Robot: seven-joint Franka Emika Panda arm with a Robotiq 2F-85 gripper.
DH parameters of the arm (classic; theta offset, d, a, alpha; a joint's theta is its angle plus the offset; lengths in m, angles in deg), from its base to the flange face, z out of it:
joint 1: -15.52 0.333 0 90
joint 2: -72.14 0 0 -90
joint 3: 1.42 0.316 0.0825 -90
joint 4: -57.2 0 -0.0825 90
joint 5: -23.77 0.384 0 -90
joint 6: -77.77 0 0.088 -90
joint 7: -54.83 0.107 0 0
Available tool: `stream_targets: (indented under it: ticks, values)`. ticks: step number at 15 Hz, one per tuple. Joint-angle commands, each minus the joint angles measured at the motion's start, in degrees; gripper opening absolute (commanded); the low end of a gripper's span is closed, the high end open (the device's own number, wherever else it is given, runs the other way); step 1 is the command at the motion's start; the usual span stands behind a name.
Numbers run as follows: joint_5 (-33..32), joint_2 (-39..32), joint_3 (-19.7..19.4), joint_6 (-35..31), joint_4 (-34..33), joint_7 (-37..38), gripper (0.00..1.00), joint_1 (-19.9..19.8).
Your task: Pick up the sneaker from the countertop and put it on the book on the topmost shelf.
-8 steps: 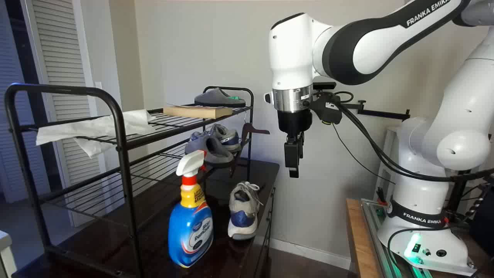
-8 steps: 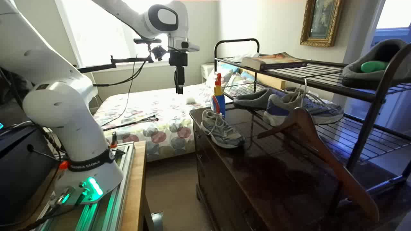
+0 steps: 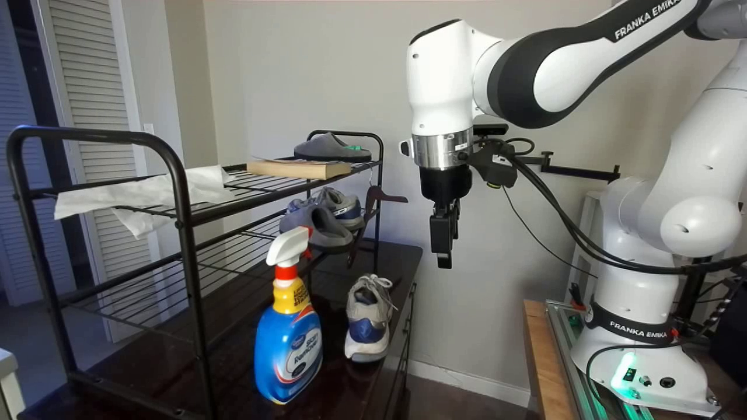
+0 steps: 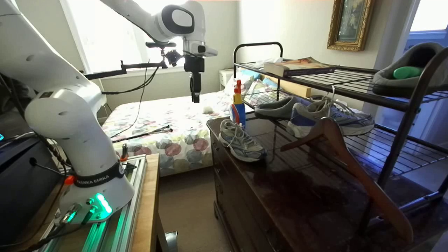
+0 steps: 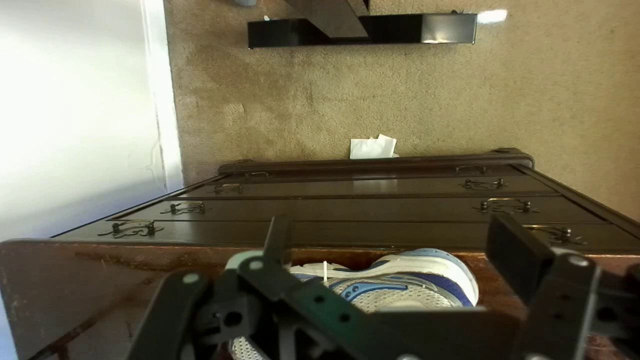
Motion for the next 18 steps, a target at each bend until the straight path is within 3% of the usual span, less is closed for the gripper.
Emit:
stream_targets:
  ticks: [1,8,15,18]
  values:
    - [-0.7,-0.3,-1.8,0.2,-0.1,0.6,1.00,1.9]
    - [-1.3,-0.2,-1.7,0.2,0.1,1.5,1.00,1.5]
    - [2.5,-0.7,-10.6,-5.4,2.0,9.6,1.00,-3.5]
    - [3.1,-1.2,-9.5,-10.2,1.8,18.1,1.00,-3.5]
